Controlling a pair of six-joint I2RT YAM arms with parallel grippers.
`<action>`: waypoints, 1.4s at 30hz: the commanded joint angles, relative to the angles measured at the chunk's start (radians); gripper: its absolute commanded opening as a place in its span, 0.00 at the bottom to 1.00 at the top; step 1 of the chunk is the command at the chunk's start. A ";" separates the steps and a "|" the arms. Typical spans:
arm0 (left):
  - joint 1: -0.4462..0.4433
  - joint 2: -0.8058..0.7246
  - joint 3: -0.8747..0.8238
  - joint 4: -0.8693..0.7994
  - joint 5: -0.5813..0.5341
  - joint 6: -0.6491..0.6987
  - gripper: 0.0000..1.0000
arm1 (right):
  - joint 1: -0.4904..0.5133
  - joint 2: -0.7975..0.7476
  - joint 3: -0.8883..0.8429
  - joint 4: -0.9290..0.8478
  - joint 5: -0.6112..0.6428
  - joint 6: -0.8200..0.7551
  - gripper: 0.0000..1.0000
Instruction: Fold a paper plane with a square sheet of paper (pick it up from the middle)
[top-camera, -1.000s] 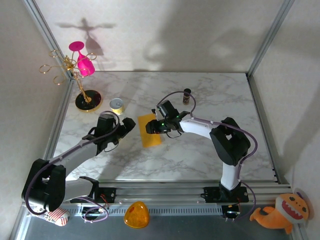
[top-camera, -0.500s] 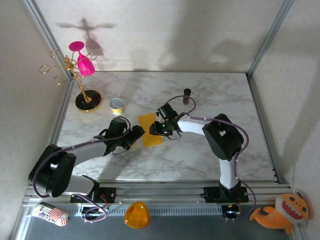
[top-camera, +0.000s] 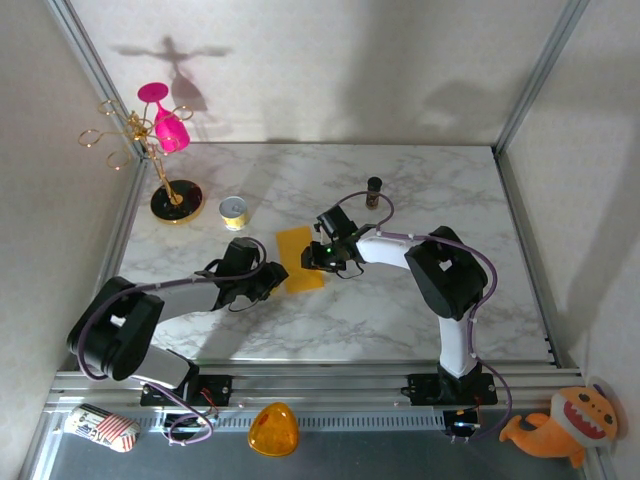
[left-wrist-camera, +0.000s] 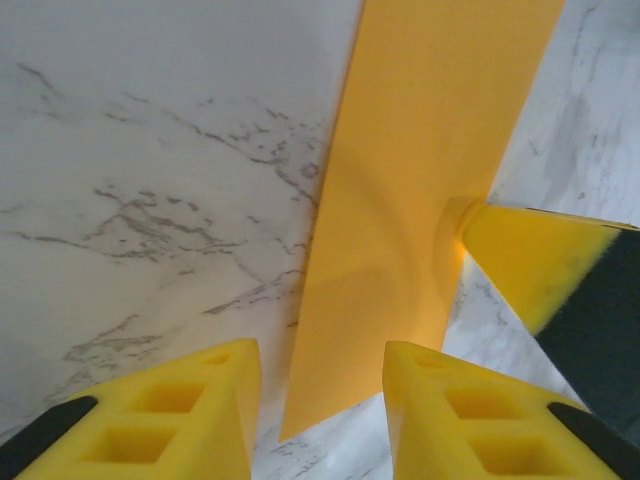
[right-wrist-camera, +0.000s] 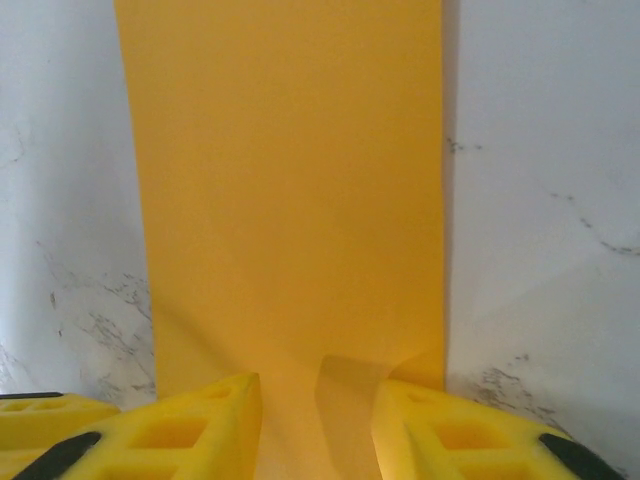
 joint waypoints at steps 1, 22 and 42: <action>-0.008 0.023 0.022 -0.007 0.017 0.021 0.35 | -0.008 0.060 -0.038 -0.044 0.018 0.004 0.37; -0.018 0.087 0.072 0.051 0.070 0.047 0.27 | -0.016 0.063 -0.026 -0.032 -0.020 0.009 0.34; 0.073 0.134 0.030 0.302 0.143 -0.065 0.24 | -0.017 0.058 -0.054 -0.020 -0.023 0.008 0.33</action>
